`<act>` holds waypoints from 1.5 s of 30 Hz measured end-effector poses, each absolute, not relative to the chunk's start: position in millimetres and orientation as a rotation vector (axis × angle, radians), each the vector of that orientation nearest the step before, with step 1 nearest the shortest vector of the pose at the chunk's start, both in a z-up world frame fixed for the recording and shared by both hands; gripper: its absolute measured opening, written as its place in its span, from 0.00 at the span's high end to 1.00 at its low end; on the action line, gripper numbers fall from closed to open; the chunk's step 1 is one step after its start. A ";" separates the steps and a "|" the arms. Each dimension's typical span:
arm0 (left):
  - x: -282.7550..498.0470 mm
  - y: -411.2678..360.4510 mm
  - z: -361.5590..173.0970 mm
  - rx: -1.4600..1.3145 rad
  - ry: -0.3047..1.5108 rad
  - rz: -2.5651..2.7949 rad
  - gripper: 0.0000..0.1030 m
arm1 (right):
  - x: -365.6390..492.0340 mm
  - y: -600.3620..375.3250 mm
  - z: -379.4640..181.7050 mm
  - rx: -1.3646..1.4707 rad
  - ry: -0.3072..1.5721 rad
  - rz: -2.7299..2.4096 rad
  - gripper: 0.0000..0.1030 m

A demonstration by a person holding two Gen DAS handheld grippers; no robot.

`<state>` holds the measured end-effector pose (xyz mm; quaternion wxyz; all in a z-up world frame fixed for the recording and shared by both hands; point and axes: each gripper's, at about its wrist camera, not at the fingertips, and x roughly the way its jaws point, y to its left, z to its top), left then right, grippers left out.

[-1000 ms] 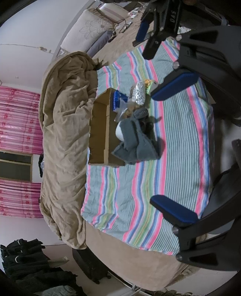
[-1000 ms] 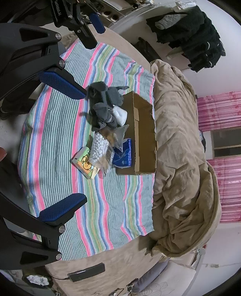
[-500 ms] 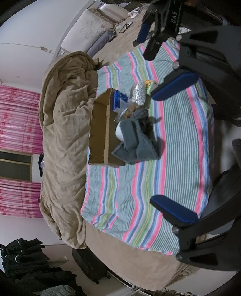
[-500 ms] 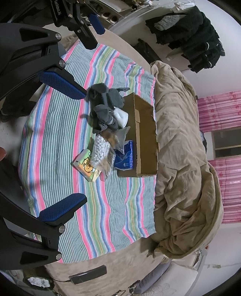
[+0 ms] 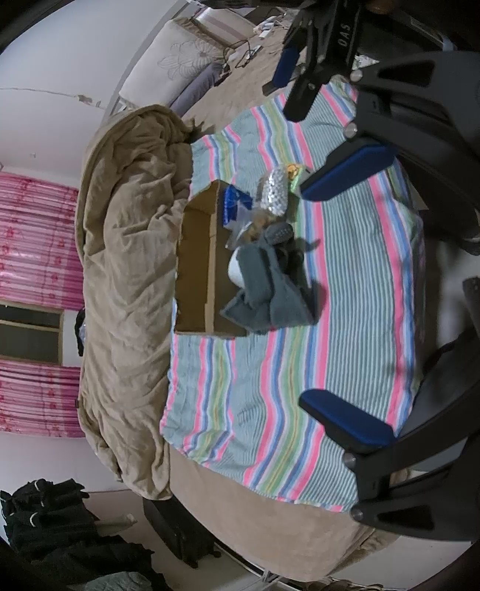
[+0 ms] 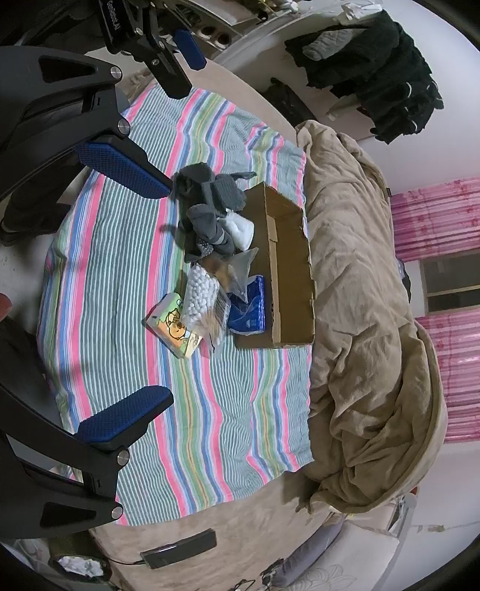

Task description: Organize objects

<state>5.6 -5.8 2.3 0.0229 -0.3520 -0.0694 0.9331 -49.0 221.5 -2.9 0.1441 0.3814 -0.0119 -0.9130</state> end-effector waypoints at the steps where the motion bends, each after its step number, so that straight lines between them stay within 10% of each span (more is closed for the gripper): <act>1: 5.7 -5.6 2.5 -1.091 -0.215 2.889 0.01 | -48.7 221.9 -3.3 1.100 -0.036 -2.632 0.00; 45: -53.0 -0.7 -47.7 -1.243 -0.213 2.829 0.01 | -98.3 238.9 -51.5 1.246 -0.077 -2.613 0.00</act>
